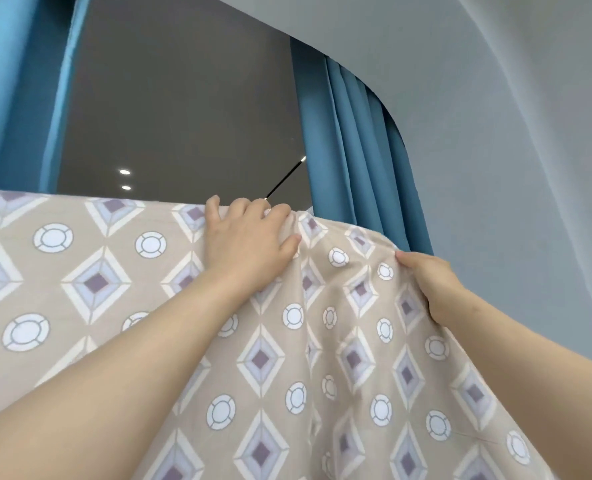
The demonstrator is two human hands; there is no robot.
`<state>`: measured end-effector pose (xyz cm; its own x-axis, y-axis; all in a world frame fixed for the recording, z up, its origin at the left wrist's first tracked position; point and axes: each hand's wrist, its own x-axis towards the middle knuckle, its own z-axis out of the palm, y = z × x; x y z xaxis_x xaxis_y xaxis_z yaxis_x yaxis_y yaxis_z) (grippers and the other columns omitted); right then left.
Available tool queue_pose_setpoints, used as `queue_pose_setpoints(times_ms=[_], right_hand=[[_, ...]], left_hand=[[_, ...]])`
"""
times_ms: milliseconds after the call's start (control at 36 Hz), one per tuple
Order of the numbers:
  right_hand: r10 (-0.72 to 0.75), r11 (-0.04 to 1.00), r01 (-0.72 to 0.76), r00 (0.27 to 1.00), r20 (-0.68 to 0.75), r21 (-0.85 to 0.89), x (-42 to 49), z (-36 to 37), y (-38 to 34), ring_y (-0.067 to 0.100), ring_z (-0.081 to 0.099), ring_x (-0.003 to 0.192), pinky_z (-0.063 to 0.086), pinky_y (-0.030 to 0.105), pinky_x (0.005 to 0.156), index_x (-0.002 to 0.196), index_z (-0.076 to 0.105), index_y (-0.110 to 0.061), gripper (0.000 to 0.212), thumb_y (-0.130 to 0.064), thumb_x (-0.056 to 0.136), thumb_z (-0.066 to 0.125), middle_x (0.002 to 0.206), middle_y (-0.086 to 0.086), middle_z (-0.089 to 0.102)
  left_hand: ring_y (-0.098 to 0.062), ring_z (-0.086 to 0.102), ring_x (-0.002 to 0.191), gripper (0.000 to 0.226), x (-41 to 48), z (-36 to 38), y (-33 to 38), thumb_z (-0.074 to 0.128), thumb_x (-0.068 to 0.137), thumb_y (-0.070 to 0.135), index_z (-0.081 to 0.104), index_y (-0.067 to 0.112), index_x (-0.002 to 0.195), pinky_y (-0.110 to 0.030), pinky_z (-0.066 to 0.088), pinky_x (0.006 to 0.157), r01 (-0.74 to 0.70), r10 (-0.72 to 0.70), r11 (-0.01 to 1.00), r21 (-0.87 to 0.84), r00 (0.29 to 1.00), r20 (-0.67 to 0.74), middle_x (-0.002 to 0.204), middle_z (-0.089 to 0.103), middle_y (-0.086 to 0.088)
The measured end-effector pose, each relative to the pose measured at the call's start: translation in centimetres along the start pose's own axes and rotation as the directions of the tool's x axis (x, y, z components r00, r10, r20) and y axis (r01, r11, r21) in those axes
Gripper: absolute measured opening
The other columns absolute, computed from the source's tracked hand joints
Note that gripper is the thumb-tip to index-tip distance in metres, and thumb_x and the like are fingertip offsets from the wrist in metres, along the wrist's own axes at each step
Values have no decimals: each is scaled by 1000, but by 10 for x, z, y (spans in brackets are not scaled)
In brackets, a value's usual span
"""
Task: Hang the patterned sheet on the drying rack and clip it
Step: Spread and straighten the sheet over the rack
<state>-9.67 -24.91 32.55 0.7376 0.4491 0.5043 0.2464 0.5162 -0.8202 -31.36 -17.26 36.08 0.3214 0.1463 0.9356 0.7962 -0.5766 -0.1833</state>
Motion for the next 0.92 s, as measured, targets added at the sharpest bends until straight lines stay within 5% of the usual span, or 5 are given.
queue_pose_setpoints(times_ms=[139, 250, 361, 694, 917], right_hand=[[-139, 966, 94, 974, -178, -240, 13, -21, -25, 21, 43, 85, 33, 28, 69, 79, 61, -8, 19, -14, 91, 48, 84, 4, 56], [-255, 903, 308, 945, 204, -299, -5, 16, -37, 15, 46, 85, 35, 18, 58, 110, 57, -21, 19, -21, 95, 46, 100, -4, 53], [-298, 842, 427, 878, 375, -329, -19, 64, -29, 12, 51, 83, 41, 20, 68, 98, 63, -18, 18, -22, 96, 45, 93, -3, 58], [-626, 515, 617, 745, 230, -595, -3, 72, -48, 28, 54, 97, 43, 38, 87, 91, 65, -9, 24, -19, 96, 44, 94, 7, 66], [-659, 524, 654, 717, 226, -546, -2, 57, -28, 21, 57, 90, 46, 37, 82, 94, 62, -14, 23, -32, 95, 46, 91, 0, 66]], left_hand=[[-19, 32, 130, 37, -2, 6, -11, 30, 95, 38, 40, 34, 130, -51, 6, 110, 33, -33, 999, 20, 999, 6, 137, 43, 6], [-23, 43, 119, 36, 11, 2, -11, 23, 98, 29, 49, 32, 123, -43, 17, 104, 104, -104, 994, -18, 995, 3, 125, 55, 4], [-24, 45, 115, 36, 17, 0, -4, 23, 98, 28, 53, 31, 119, -39, 22, 98, 101, -101, 995, -23, 995, 2, 119, 57, 3], [-23, 48, 110, 35, 16, 4, -14, 24, 98, 28, 49, 25, 121, -37, 23, 95, 77, -77, 997, -6, 995, -59, 114, 60, 1], [-25, 48, 104, 35, 21, 1, -10, 21, 99, 32, 53, 27, 112, -38, 23, 87, 58, -58, 998, -11, 997, -53, 104, 59, -1]])
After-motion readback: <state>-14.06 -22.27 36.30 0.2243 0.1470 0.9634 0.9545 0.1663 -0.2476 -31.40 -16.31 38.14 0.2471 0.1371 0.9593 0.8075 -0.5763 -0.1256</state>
